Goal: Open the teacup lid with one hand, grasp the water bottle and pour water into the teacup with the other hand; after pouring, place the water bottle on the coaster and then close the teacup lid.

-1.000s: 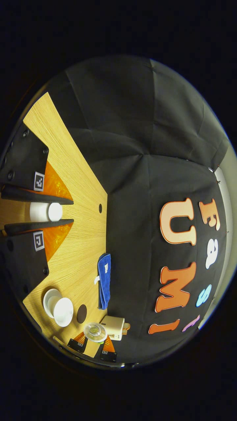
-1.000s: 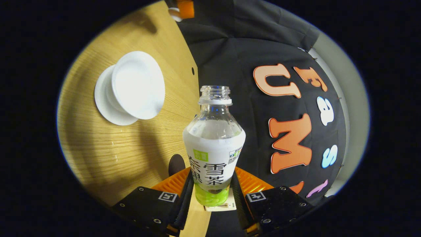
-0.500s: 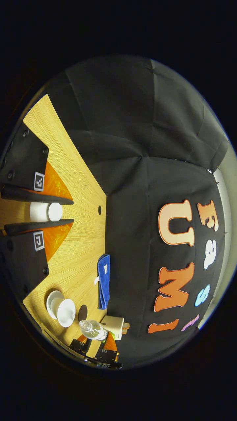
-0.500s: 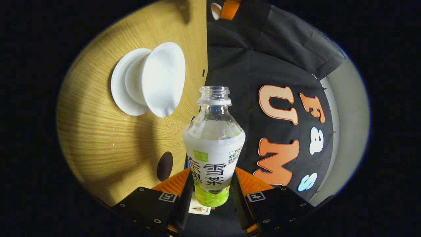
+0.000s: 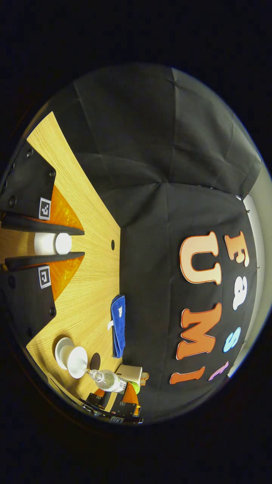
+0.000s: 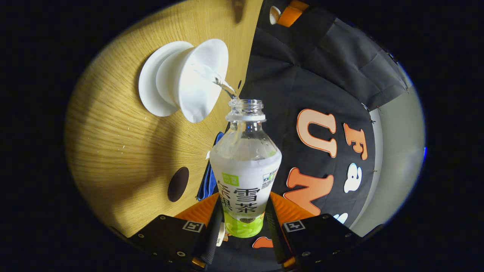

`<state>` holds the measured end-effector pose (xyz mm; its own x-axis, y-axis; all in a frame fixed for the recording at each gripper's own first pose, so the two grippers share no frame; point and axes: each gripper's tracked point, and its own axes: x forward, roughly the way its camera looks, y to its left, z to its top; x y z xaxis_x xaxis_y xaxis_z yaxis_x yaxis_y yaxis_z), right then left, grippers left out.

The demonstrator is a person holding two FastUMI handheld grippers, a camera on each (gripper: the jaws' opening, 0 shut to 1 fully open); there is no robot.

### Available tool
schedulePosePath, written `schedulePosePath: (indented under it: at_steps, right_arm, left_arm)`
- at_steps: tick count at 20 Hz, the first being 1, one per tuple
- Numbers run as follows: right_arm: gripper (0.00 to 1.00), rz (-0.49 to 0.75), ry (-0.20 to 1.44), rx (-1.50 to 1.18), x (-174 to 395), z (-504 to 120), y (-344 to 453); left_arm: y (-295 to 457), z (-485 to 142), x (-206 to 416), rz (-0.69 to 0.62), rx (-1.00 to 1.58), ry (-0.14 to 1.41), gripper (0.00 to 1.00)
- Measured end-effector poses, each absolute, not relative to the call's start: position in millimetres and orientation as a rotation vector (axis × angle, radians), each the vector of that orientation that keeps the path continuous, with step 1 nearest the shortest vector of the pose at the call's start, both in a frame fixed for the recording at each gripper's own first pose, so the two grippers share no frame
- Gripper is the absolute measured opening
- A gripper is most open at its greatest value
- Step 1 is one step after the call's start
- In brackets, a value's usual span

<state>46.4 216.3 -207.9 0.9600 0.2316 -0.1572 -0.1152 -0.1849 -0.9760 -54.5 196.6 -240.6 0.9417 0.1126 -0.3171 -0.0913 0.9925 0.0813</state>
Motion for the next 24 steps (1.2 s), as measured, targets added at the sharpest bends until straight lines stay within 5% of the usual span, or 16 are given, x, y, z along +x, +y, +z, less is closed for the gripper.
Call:
schedulePosePath:
  at_steps: [20, 24]
  right_arm:
    - [0.65, 0.276, -0.270, -1.906, 68, -150, 218]
    - [0.58, 0.261, -0.307, -1.949, 75, -135, 217]
  left_arm:
    - [201, -233, -54, 0.093, 0.062, 0.308, 0.30]
    - [200, -231, -52, 0.085, 0.049, 0.309, 0.30]
